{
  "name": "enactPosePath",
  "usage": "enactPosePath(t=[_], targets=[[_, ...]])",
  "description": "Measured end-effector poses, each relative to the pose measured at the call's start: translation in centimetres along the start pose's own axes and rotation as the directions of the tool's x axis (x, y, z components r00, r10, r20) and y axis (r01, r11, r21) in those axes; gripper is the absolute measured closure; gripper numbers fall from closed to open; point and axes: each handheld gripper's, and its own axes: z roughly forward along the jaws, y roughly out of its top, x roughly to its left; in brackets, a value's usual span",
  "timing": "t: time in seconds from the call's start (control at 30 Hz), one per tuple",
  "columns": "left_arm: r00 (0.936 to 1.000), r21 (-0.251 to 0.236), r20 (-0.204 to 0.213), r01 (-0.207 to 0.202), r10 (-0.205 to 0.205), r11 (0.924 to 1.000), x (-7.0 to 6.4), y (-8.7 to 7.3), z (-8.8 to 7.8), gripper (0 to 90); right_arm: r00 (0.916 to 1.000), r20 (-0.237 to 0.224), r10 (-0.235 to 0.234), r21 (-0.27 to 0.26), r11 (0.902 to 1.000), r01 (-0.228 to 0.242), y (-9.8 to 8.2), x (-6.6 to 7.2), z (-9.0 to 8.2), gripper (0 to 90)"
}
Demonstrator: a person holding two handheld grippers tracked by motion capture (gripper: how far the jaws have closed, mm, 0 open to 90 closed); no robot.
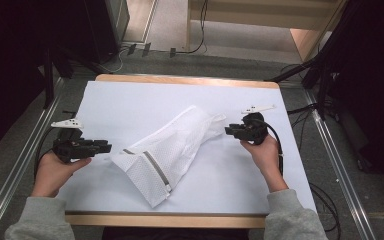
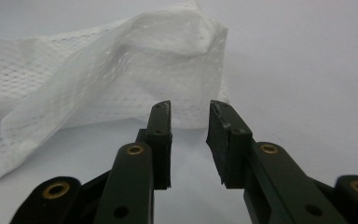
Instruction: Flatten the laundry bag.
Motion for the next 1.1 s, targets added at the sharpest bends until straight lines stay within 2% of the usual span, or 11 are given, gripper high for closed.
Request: enactPosePath(t=[0.07,0.13,0.23,0.27,0.4,0.43,0.47,0.63,0.77,1.0,1.1], targets=[[0.9999,-0.018,0.012,0.006,-0.006,0.9998,0.1,0.3,-0.2,66.3,0.9999,-0.016,-0.005,0.007,1.0,0.005,-0.4,0.7,-0.1,70.8],[1.0,-0.005,0.005,0.008,-0.008,1.0,0.0,0.8,0.5,66.4,0.9997,-0.023,-0.004,0.01,0.9999,0.004,-0.5,1.0,-0.1,70.3],[0.9998,0.036,0.017,-0.013,0.012,0.9993,0.0,2.2,2.9,66.3,0.9989,-0.041,-0.022,0.018,0.9996,0.022,-0.8,2.2,0.2,68.5],[0.9998,0.036,0.017,-0.013,0.012,0.9993,0.0,2.2,2.9,66.3,0.9987,-0.046,-0.021,0.015,0.9996,0.022,-0.8,2.4,0.3,68.0],[0.9982,0.064,0.037,-0.05,0.048,0.9967,-0.1,4.0,5.6,66.1,0.9976,-0.06,-0.035,0.021,0.9991,0.037,-0.9,3.3,0.7,66.8],[0.9982,0.064,0.037,-0.05,0.048,0.9967,-0.1,4.0,5.6,66.1,0.9973,-0.063,-0.038,0.026,0.9989,0.039,-0.9,3.4,0.9,66.7],[0.998,0.08,0.037,-0.055,0.052,0.9953,0.0,4.5,6.7,65.8,0.9966,-0.069,-0.045,0.026,0.9986,0.047,-0.9,3.6,1.1,66.4],[0.9975,0.099,0.048,-0.057,0.053,0.9934,0.2,5.2,8.5,65.6,0.9957,-0.075,-0.054,0.032,0.9979,0.056,-1.0,4.2,1.4,65.3],[0.9958,0.123,0.038,-0.087,0.083,0.9886,0.1,6.3,10.5,64.8,0.9948,-0.081,-0.061,0.031,0.9975,0.064,-1.1,4.7,1.7,63.4],[0.9943,0.146,0.052,-0.1,0.094,0.9841,0.2,7.1,13.0,61.0,0.9949,-0.083,-0.057,0.016,0.9981,0.059,-1.0,5.6,2.1,59.6],[0.991,0.158,0.037,-0.133,0.129,0.9785,0.0,7.2,14.4,59.2,0.9947,-0.087,-0.056,0.016,0.9982,0.058,-1.0,6.0,2.4,57.6]])
